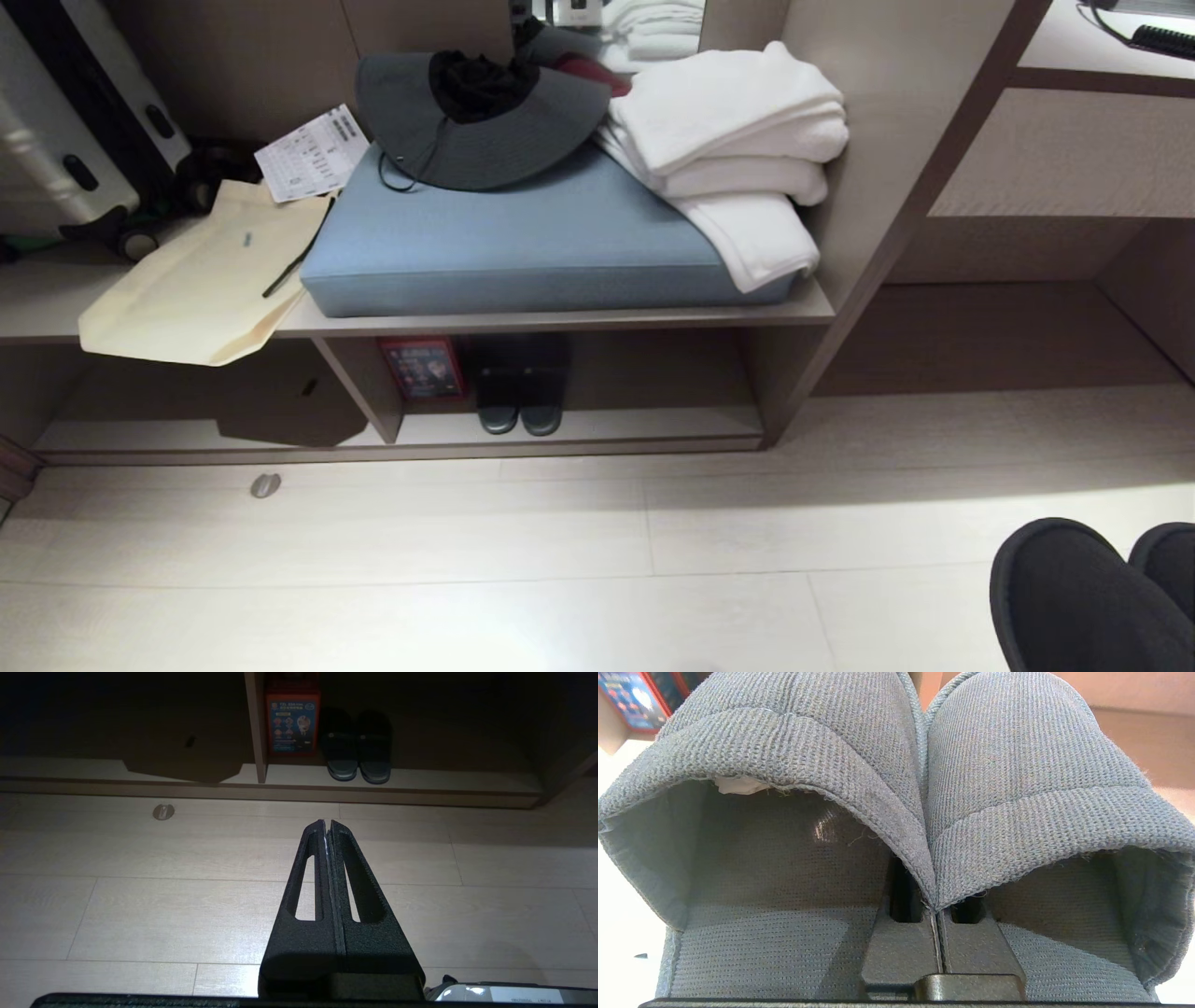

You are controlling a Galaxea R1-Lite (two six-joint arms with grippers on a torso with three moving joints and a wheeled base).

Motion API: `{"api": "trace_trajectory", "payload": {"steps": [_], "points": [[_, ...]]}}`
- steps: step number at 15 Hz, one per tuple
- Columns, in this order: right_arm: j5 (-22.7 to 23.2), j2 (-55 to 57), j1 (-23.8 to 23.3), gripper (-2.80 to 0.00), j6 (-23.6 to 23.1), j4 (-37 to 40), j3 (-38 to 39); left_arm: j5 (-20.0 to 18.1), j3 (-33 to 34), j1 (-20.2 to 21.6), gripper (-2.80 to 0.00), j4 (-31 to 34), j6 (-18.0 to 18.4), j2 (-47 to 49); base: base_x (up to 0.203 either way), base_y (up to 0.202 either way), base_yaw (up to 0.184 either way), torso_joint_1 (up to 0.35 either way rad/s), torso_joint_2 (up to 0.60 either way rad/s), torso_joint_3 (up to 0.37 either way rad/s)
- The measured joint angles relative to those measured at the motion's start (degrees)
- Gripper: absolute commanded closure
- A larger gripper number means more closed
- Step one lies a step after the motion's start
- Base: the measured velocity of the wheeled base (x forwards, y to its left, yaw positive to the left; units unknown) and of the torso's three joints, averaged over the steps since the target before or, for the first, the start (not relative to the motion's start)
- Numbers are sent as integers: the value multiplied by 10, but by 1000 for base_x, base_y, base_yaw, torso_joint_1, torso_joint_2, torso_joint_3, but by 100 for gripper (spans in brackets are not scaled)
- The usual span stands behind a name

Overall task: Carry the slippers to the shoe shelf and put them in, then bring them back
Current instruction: Place the slippers on the floor

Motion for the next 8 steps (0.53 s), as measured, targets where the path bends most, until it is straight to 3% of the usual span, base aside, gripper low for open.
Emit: {"api": "trace_trajectory", "payload": {"steps": [8], "points": [[-1, 0, 0, 0, 0, 0, 0, 0, 0, 0, 0, 0, 0, 0, 0, 0, 0, 4, 2, 202]]}}
